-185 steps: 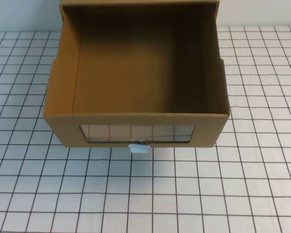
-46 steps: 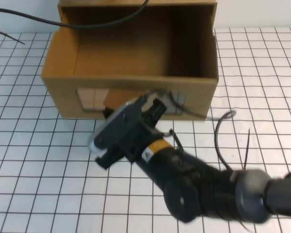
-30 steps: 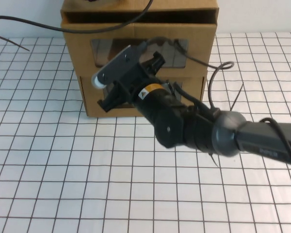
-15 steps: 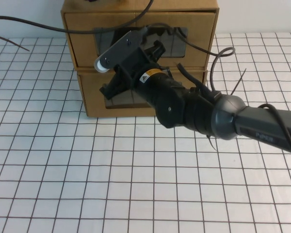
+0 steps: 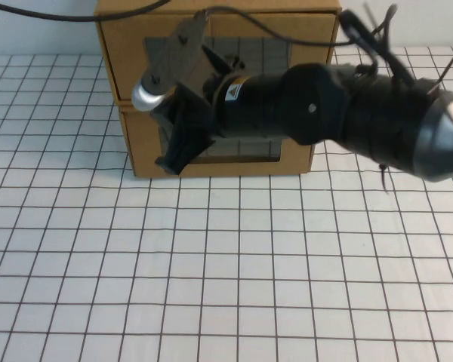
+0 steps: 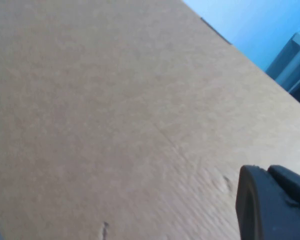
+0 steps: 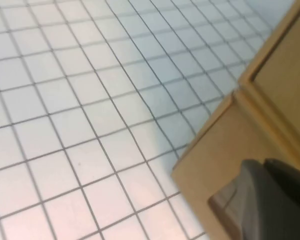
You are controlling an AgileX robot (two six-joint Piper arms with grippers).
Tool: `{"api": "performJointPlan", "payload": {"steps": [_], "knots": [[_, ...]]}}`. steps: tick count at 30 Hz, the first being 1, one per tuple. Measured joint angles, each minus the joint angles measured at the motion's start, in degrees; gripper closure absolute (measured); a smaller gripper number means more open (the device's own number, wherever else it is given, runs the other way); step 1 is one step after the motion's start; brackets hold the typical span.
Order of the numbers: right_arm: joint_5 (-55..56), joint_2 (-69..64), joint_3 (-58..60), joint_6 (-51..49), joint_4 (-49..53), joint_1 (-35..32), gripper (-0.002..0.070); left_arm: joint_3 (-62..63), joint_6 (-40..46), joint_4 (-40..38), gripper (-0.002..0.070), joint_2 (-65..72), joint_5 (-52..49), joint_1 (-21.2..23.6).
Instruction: Close the shoe box
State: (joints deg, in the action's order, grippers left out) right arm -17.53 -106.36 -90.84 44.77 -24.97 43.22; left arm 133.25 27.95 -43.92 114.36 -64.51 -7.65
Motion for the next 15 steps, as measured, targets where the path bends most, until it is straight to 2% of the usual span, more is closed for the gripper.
{"api": "performJointPlan", "payload": {"steps": [7, 15], "knots": [[-1.8, 8.0, 0.0, -2.2, 2.5, -2.9, 0.0689, 0.0, 1.6, -0.3, 0.0680, -3.0, -6.1, 1.4], [-12.5, 14.6, 0.0, -10.2, 2.6, -16.3, 0.0689, 0.0, 1.3, -0.4, 0.0680, -7.8, -7.6, 1.6]]}}
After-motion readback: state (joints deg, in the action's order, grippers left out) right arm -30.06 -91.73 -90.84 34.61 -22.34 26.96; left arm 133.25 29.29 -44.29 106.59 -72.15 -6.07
